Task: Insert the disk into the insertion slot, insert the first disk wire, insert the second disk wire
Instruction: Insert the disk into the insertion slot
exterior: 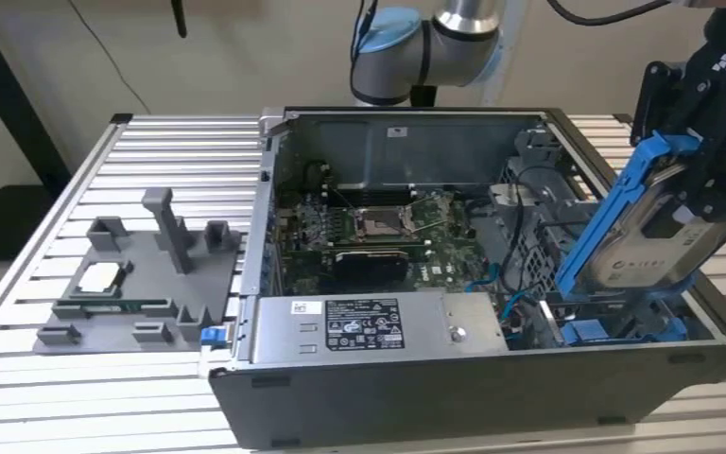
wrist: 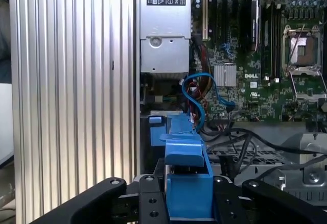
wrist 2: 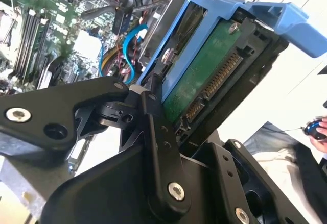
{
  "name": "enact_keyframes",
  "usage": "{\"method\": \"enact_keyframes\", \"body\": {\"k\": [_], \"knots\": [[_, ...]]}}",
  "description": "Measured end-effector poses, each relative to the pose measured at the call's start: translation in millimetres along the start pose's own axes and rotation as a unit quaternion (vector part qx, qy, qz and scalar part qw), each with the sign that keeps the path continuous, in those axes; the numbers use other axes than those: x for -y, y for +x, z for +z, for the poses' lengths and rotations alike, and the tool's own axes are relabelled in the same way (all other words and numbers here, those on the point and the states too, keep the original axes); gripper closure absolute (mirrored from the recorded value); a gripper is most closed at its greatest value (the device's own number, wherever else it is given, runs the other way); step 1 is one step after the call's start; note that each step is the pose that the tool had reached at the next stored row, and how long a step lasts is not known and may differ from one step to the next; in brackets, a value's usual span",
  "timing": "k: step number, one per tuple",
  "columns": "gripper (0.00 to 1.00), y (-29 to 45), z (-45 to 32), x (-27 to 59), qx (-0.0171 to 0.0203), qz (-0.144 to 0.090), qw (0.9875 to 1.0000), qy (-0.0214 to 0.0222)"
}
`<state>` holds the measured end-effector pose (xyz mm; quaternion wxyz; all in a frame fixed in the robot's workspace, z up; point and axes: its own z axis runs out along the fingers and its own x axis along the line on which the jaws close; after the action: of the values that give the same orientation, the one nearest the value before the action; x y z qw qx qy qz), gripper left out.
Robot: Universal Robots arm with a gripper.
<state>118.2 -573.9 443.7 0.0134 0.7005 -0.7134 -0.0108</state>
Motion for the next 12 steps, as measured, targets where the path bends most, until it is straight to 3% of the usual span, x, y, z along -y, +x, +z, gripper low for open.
{"method": "enact_keyframes", "body": {"k": [12], "knots": [[0.67,-0.2,20.8,5.0,0.0002,0.0,1.0,0.0]]}}
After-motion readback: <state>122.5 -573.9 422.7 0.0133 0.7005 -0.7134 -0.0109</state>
